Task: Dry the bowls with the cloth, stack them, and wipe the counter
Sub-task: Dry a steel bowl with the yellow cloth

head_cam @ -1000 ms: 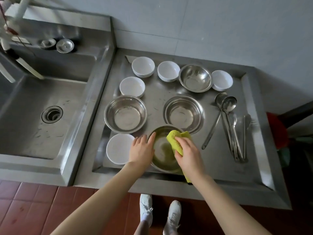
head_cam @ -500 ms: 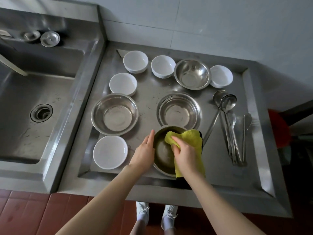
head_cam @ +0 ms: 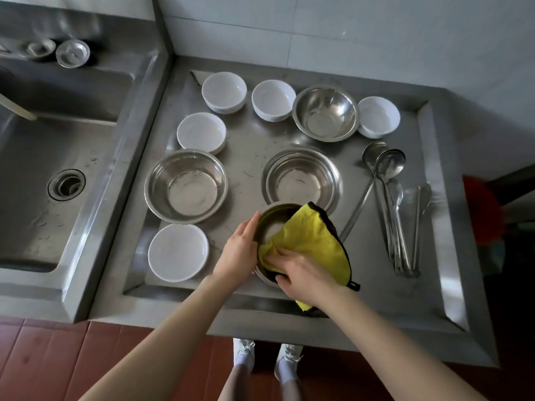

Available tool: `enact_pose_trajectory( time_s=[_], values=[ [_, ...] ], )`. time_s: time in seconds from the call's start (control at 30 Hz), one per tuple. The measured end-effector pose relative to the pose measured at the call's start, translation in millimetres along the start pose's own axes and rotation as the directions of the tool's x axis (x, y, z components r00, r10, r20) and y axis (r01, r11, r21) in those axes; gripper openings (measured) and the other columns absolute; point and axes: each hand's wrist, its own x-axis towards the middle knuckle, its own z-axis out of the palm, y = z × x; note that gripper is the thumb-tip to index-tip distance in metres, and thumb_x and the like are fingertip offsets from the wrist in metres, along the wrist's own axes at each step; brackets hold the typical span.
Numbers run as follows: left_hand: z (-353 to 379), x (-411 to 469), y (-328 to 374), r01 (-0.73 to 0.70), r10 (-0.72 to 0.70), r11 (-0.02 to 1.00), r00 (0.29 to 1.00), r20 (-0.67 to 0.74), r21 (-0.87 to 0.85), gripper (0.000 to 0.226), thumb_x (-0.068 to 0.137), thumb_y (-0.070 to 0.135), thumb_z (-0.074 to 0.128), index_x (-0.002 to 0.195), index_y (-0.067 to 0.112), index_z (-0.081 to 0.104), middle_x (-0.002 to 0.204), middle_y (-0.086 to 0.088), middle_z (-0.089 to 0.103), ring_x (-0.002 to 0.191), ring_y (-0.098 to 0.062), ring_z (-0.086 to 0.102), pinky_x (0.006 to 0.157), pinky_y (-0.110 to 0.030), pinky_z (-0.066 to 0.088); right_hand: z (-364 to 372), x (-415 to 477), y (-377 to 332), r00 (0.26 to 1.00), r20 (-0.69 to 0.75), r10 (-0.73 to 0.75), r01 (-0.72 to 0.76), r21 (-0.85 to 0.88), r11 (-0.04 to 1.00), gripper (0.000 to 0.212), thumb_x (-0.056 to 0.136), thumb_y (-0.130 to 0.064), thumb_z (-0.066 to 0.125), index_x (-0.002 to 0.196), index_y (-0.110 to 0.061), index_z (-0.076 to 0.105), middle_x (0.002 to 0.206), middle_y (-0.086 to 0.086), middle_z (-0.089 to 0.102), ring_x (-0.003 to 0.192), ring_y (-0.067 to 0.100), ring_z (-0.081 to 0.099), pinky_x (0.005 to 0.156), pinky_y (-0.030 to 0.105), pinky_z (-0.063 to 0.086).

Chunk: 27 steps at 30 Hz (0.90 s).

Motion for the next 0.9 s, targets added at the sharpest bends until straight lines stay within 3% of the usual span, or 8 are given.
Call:
enact_pose_trajectory(
  time_s=[0.2, 0.33, 0.47, 0.63, 0.77, 0.9],
  values=[
    [0.0, -0.5, 4.3, 0.020, -0.019, 0.999, 0.999, -0.026, 0.029, 0.067, 0.090, -0.003, 0.046, 0.152, 0.018, 0.031, 0.142, -0.010, 0.048, 0.125, -0.030, 0.050, 0.100, -0.034, 0.040, -0.8, -28.2, 10.7, 0.997, 0.073, -0.034, 0.047, -0.190, 0.981, 0.044, 0.099, -0.039, 0.032, 0.141, -0.028, 0.042, 0.145, -0.011, 0.045, 0.142, 0.009, 0.026, 0.118, 0.043, 0.002],
    [-4.8, -2.5, 7.8, -0.024, 0.026, 0.998, 0.999, -0.032, 0.066, 0.067, 0.090, -0.002, 0.047, 0.152, 0.018, 0.030, 0.142, -0.010, 0.048, 0.120, -0.034, 0.053, 0.097, -0.040, 0.044, -2.6, -38.1, 21.0, 0.999, -0.029, 0.015, -0.023, -0.317, 0.948, 0.063, 0.096, -0.055, 0.009, 0.144, -0.026, 0.038, 0.148, -0.009, 0.041, 0.142, 0.013, 0.027, 0.116, 0.036, -0.006],
    [-7.9, 0.3, 9.5, -0.080, 0.082, 0.992, 0.997, -0.015, 0.098, 0.066, 0.091, -0.002, 0.048, 0.152, 0.015, 0.031, 0.144, -0.010, 0.048, 0.121, -0.034, 0.053, 0.099, -0.039, 0.044, -1.5, -31.6, 19.5, 0.985, -0.111, 0.131, -0.160, -0.316, 0.935, 0.089, 0.083, -0.062, -0.019, 0.151, -0.020, 0.021, 0.158, -0.003, 0.021, 0.145, 0.012, 0.016, 0.117, 0.030, -0.005],
    [-6.2, 0.9, 1.0, -0.062, 0.064, 0.995, 0.998, -0.021, 0.083, 0.065, 0.091, 0.000, 0.050, 0.152, 0.014, 0.032, 0.143, -0.009, 0.049, 0.120, -0.032, 0.055, 0.098, -0.037, 0.046, 1.5, 0.0, 16.1, 0.965, -0.145, 0.218, -0.245, -0.212, 0.946, 0.073, 0.093, -0.059, 0.004, 0.152, -0.018, 0.012, 0.159, -0.003, 0.012, 0.146, 0.011, 0.010, 0.120, 0.032, -0.001],
    [-4.7, 1.2, -4.6, -0.024, 0.024, 0.999, 1.000, 0.003, 0.040, 0.064, 0.093, 0.003, 0.048, 0.153, 0.018, 0.030, 0.142, -0.007, 0.049, 0.103, -0.034, 0.063, 0.089, -0.042, 0.054, 1.6, 32.3, 4.5, 0.973, -0.088, 0.215, -0.226, -0.147, 0.963, 0.064, 0.099, -0.050, 0.022, 0.153, -0.019, 0.004, 0.160, -0.004, 0.003, 0.147, 0.011, 0.001, 0.120, 0.038, -0.002],
    [-6.7, 5.0, -7.3, 0.022, -0.023, 0.998, 1.000, 0.013, 0.051, 0.061, 0.096, 0.005, 0.044, 0.153, 0.021, 0.029, 0.148, -0.003, 0.044, 0.121, -0.027, 0.053, 0.098, -0.031, 0.044, 8.4, 40.6, 1.5, 0.994, -0.019, 0.107, -0.109, -0.154, 0.982, 0.059, 0.100, -0.041, 0.027, 0.153, -0.023, 0.008, 0.160, -0.007, 0.005, 0.146, 0.008, -0.001, 0.119, 0.039, -0.001]
  ],
)
